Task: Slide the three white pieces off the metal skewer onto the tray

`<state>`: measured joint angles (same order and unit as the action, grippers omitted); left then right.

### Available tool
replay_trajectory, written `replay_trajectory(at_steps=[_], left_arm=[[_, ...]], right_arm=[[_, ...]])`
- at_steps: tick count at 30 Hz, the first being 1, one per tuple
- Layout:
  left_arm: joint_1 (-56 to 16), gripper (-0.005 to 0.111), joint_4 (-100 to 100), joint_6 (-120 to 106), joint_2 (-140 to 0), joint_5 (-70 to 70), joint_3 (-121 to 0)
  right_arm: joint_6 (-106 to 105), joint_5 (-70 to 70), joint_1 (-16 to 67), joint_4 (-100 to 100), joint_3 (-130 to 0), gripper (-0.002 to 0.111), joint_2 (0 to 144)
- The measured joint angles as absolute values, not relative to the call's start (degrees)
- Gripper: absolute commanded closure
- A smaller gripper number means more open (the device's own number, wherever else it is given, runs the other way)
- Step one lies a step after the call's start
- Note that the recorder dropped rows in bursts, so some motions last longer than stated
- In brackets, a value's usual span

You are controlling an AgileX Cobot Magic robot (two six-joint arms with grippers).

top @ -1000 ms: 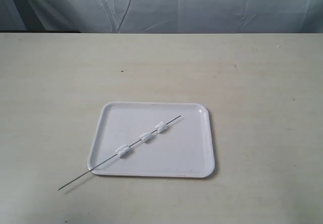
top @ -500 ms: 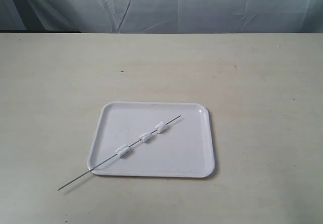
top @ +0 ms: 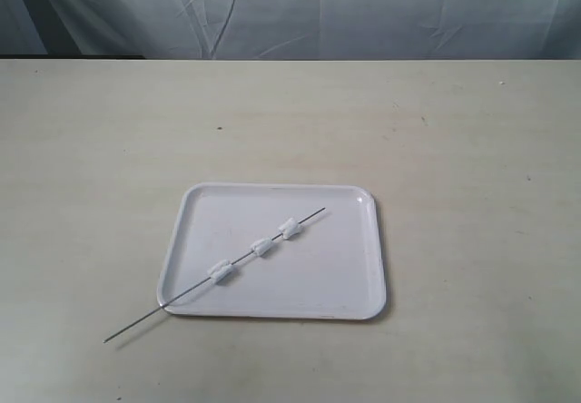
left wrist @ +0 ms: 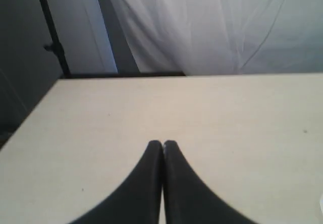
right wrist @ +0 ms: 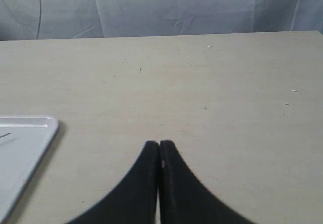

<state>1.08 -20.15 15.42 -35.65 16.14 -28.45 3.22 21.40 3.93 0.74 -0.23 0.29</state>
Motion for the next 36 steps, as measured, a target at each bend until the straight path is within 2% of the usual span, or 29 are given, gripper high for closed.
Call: replay_trajectory(at_steps=[10, 16, 26, 33, 36], left_arm=[[1.1, 0.107, 29.1, -34.1, -51.7, 33.3, -33.0], [1.1, 0.107, 49.9, -55.1, -60.6, 44.7, -33.0], [-0.6, 0.107, 54.6, -61.7, -71.3, 49.3, -33.1], [-12.4, 0.107, 50.0, -59.8, -77.5, 41.3, -33.1], [-18.3, 0.107, 42.1, -50.6, -80.3, 34.8, -33.1]], right_arm=[[3.2, 21.4, 3.9, 0.7, -0.2, 0.109, 0.3], [3.2, 21.4, 3.9, 0.7, -0.2, 0.109, 0.3], [3.2, 21.4, 3.9, 0.7, -0.2, 0.109, 0.3], [3.2, 21.4, 3.9, 0.9, -0.2, 0.109, 0.3], [3.2, 21.4, 3.9, 0.9, -0.2, 0.109, 0.3]])
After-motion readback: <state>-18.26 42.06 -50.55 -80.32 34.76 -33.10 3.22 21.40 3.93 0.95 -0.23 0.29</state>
